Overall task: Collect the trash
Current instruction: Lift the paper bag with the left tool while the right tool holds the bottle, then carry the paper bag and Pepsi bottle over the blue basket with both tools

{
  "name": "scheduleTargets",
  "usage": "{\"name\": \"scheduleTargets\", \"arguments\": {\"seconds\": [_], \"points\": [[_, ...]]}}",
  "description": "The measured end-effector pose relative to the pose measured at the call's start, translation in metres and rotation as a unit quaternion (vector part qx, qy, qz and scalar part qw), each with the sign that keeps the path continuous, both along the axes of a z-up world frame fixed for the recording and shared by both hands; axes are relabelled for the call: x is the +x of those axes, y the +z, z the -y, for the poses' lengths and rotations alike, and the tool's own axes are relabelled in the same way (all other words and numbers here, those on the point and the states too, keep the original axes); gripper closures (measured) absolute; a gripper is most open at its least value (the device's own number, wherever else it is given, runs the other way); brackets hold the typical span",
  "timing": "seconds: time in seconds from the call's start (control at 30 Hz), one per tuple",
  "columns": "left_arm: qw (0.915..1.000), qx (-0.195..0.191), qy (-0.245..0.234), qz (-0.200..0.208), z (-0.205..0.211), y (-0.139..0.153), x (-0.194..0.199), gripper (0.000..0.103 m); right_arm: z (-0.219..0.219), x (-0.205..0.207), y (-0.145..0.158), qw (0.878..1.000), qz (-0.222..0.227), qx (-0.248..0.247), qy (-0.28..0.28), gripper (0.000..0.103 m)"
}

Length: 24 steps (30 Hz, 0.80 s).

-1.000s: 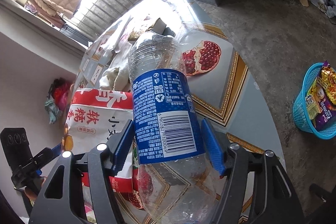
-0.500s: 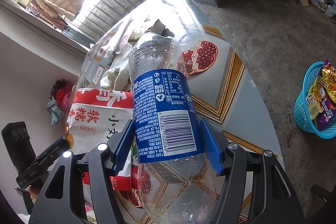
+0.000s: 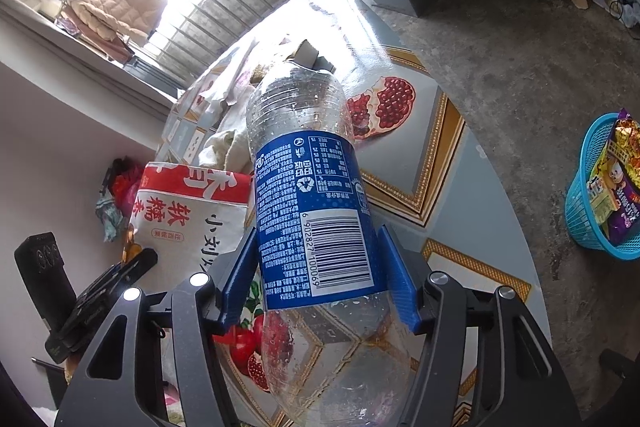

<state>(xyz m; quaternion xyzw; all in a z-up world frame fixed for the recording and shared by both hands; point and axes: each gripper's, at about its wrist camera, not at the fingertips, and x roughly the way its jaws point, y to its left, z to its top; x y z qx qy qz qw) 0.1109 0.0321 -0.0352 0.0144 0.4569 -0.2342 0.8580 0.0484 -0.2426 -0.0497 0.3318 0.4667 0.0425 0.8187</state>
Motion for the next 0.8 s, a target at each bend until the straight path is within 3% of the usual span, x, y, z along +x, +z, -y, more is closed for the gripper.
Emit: {"name": "scheduleTargets", "arguments": {"seconds": [0.2, 0.4, 0.63, 0.8], "points": [[0.9996, -0.011, -0.003, 0.024, -0.003, 0.025, -0.016, 0.080, 0.011, -0.016, 0.007, 0.999, 0.023, 0.024, -0.014, 0.045], [0.9958, -0.039, -0.068, 0.047, 0.038, 0.060, -0.030, 0.080, 0.050, -0.046, 0.025, 0.995, 0.067, 0.050, -0.056, 0.045], [0.9754, -0.049, -0.205, 0.063, 0.159, 0.079, -0.033, 0.080, 0.128, -0.100, 0.036, 0.983, 0.092, 0.036, -0.152, 0.045], [0.9532, -0.031, -0.301, -0.004, 0.285, 0.053, -0.027, 0.080, 0.197, -0.137, 0.008, 0.969, 0.059, 0.040, -0.238, 0.045]]}}
